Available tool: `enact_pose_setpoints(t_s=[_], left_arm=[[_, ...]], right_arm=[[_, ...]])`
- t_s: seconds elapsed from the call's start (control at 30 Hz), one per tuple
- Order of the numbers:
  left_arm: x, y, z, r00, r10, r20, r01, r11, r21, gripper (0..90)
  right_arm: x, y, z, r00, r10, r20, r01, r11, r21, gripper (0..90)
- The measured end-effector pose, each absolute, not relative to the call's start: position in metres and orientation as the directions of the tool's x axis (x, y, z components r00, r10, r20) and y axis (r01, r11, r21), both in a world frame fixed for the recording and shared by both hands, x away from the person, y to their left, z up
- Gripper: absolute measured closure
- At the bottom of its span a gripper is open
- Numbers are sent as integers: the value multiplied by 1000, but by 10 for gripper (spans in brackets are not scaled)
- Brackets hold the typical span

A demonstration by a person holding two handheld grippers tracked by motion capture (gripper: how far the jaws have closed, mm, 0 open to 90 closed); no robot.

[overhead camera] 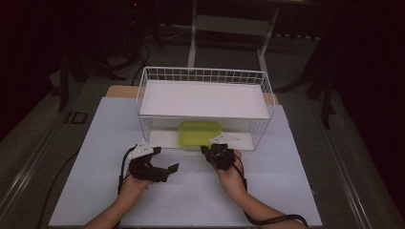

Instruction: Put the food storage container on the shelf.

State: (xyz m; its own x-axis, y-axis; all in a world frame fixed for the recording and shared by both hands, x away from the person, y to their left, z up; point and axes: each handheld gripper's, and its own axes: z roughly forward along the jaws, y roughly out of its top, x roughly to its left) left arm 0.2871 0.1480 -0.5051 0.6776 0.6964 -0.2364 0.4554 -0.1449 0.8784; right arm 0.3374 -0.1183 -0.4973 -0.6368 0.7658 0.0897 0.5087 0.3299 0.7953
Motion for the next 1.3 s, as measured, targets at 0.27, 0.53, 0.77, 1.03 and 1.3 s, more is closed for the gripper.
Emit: enact_pose_setpoints(t_s=[0.27, 0.53, 0.77, 1.03, 1.3], left_arm=[[287, 147, -506, 685, 688, -238, 452, -146, 880, 5], [287, 146, -507, 690, 684, -236, 449, -148, 881, 5], [287, 147, -507, 693, 681, -236, 445, -147, 883, 5], [287, 148, -508, 692, 681, -242, 448, -141, 883, 5], [287, 149, -508, 691, 686, -229, 445, -154, 882, 6]], right_arm=[[353, -114, -499, -610, 787, 93, 517, 306, 800, 899], [369, -110, -501, -588, 804, 83, 517, 295, 803, 899], [380, -108, -506, -566, 820, 84, 528, 283, 801, 899], [391, -108, -509, -539, 836, 103, 552, 258, 793, 899], [396, -102, -509, -550, 830, 96, 539, 265, 799, 899]])
